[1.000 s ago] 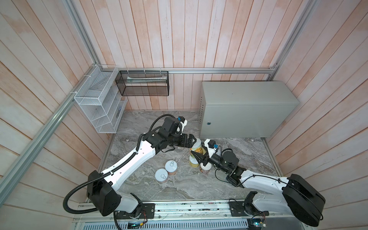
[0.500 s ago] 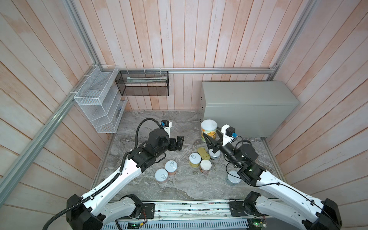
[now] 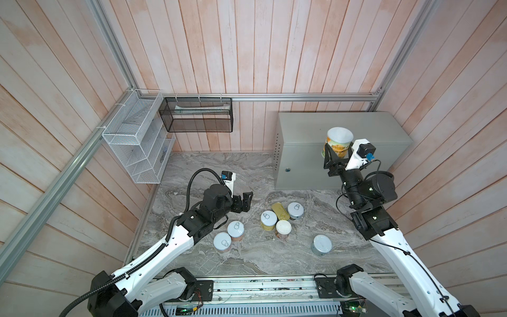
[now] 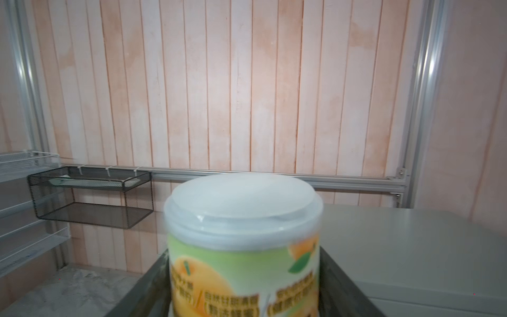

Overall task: Place and organize the canned foods onto the counter
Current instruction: 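Lift the can with the right gripper up over the grey cabinet top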

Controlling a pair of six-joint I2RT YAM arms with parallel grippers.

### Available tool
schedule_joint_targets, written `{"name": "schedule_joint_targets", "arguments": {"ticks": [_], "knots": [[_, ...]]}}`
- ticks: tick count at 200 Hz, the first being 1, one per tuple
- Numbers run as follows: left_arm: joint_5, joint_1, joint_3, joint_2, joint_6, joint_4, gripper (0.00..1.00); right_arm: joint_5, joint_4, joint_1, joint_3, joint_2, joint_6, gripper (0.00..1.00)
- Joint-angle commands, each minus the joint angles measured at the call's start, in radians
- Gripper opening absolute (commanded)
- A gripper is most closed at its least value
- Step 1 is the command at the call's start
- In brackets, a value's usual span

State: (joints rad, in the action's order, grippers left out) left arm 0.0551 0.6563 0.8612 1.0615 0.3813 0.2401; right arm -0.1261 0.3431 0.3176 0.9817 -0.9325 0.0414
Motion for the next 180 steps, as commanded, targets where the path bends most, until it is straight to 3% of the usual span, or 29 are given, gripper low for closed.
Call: {"name": "schedule_joint_targets", "arguments": {"ticks": [1,58,90,180], "knots": [[-0.036,-0.003,-0.03,-0.019,-0.019,-0.048,1.0,-0.003,0.079,-0.054,0.075,-0.014,0.061,0.56],[-0.037,-0.003,-0.041,-0.015,-0.044,-0.07,1.0,0.002,0.091,-0.222,0.126,-0.082,0.099,0.56],[-0.043,-0.004,-0.043,-0.005,-0.047,-0.072,1.0,0.02,0.102,-0.337,0.15,-0.125,0.055,0.56],[-0.02,-0.003,-0.077,-0.01,-0.073,-0.082,1.0,0.05,0.179,-0.489,0.135,-0.217,-0.051,0.57]]}}
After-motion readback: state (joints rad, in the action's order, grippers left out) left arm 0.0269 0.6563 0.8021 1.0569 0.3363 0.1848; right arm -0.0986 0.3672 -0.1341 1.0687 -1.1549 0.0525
